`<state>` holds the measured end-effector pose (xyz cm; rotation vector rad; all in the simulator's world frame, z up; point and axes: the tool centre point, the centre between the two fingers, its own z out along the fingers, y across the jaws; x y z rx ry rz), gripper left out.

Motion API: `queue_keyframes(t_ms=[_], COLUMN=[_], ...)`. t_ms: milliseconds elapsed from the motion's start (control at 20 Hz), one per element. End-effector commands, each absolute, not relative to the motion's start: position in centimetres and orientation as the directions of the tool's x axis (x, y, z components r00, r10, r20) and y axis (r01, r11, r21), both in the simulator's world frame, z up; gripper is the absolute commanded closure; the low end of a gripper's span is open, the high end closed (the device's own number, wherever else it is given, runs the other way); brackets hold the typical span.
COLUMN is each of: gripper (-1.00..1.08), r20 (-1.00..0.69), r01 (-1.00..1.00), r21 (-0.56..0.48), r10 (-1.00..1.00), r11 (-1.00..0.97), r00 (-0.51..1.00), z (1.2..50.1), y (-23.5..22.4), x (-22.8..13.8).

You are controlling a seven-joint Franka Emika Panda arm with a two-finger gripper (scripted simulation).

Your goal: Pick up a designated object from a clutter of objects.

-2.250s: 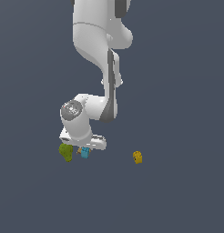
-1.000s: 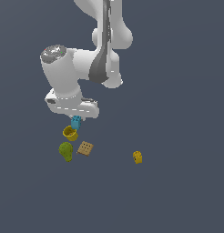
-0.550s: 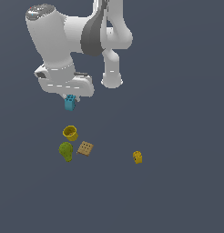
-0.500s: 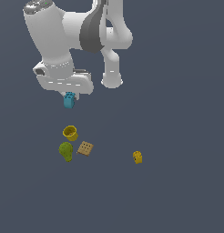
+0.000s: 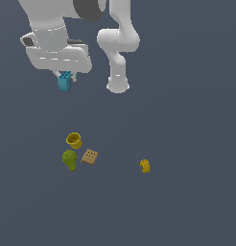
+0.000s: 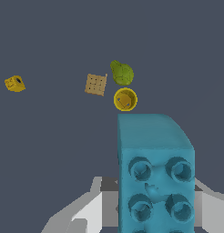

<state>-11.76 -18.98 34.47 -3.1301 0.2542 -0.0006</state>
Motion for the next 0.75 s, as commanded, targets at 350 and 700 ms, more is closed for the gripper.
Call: queue_keyframes(t_ms=[350,700], gripper=[1.08,1.08], r20=[0.0,0.0], r01=[-0.161,-0.16], r21=[0.0,0.0], r10=[-0.161,-0.16], r11=[-0.987,-0.987], r00=[0.987,0.987], z=[38.5,38.8], y=[-19.9,-20.0], x=[-13.8,-13.7])
